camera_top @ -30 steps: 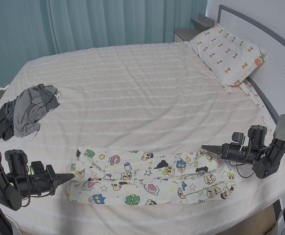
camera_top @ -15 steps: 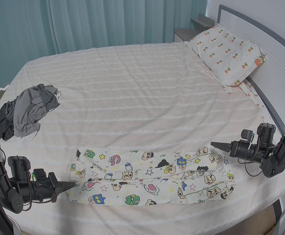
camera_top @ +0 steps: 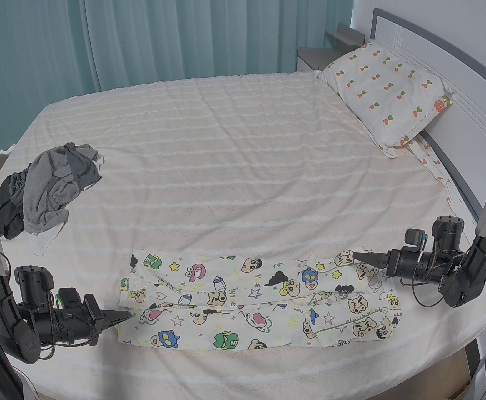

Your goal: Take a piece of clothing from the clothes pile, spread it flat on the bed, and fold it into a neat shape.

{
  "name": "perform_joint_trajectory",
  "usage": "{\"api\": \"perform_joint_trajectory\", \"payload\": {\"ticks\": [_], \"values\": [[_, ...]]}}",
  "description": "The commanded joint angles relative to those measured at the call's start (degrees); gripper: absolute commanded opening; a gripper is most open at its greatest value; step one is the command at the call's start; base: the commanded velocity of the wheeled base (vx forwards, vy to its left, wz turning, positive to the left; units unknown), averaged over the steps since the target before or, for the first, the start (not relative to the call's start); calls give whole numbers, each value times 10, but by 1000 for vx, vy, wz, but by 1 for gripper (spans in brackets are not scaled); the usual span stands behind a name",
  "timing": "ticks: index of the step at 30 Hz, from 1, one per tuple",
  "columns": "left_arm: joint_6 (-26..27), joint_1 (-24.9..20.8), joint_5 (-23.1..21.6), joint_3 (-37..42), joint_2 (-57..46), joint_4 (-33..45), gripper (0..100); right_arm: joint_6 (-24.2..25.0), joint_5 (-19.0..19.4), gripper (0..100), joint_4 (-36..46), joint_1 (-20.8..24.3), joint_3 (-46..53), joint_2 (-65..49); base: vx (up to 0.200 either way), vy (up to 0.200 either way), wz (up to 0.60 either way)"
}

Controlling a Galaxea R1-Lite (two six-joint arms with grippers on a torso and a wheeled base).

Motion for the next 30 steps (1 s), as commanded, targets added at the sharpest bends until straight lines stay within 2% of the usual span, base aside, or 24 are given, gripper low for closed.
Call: {"api": "perform_joint_trajectory", "payload": {"ticks": [1, 30], "values": [[0, 0, 0, 1, 2, 0, 0, 0, 0, 100, -1, 9, -22, 48, 0, 0, 0], [0, -1, 0, 1, 3, 0, 0, 0, -1, 100, -2, -11, -53, 83, 0, 0, 0]]}}
